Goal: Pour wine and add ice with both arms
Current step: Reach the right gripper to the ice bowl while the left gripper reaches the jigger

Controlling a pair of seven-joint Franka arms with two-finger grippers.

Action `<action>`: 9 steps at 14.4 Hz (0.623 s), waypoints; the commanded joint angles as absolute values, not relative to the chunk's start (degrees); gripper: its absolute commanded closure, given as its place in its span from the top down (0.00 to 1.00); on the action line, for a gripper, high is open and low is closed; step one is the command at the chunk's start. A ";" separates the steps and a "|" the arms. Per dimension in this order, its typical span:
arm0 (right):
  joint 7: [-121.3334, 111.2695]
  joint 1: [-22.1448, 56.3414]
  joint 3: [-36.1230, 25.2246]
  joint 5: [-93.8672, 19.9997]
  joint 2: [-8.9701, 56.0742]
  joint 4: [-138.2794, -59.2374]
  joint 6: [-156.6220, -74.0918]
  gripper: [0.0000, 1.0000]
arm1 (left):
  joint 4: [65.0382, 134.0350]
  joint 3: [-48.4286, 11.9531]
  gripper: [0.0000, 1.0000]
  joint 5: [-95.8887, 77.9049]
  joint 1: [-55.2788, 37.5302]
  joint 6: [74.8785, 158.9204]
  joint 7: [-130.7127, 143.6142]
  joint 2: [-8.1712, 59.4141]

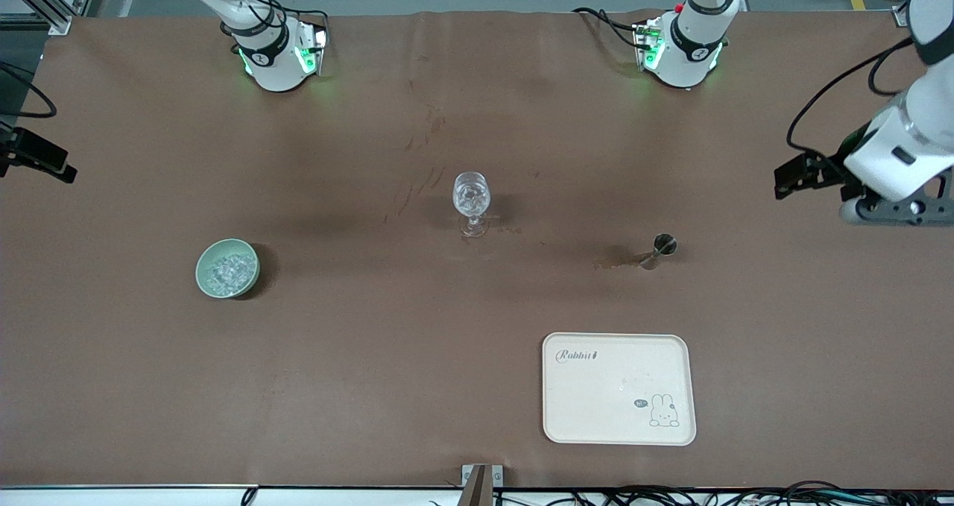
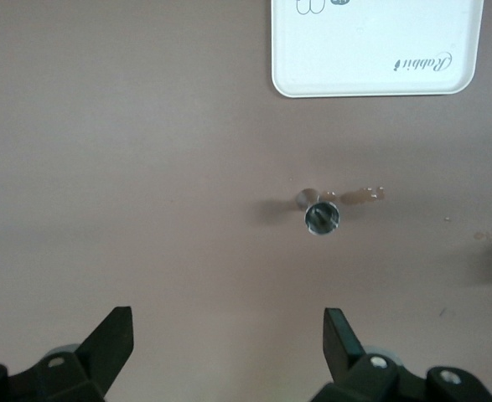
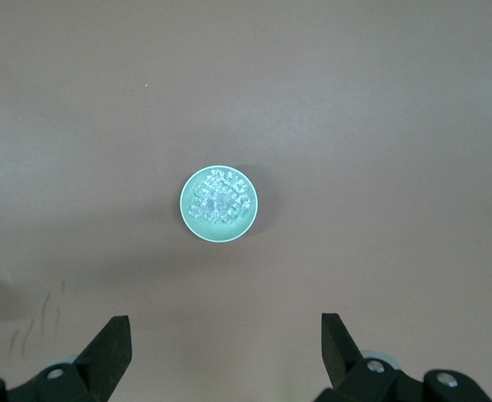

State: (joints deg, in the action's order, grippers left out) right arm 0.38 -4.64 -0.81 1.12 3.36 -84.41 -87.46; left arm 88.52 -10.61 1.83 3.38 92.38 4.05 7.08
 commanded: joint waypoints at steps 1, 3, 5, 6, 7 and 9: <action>0.09 -4.83 -0.44 1.23 5.35 -90.15 -95.33 1.00 | 86.48 -10.81 1.00 1.67 3.42 95.26 9.46 11.06; 0.09 -4.75 -0.44 1.23 7.37 -93.85 -100.87 1.00 | 86.57 -10.81 0.98 0.80 3.60 95.36 16.05 13.78; 0.09 -4.75 -0.44 1.23 9.92 -97.19 -106.23 1.00 | 86.57 -10.72 0.90 -0.44 3.52 96.06 23.86 17.21; 0.09 -4.66 -0.44 1.23 10.80 -99.03 -109.39 1.00 | 86.66 -10.72 0.90 -0.53 3.60 96.59 27.82 18.53; 0.09 -4.66 -0.44 1.23 11.59 -101.23 -112.56 1.00 | 86.66 -10.81 0.90 -1.14 3.78 96.77 31.43 20.20; 0.09 -4.75 -0.44 1.23 12.91 -105.97 -119.06 1.00 | 86.75 -10.72 0.91 -3.94 4.83 96.94 36.80 23.28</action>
State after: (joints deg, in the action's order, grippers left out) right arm 0.38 -4.56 -0.65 1.11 13.39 -100.72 -113.98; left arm 88.19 -10.59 -1.38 3.68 96.96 31.92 20.17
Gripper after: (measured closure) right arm 0.000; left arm 0.093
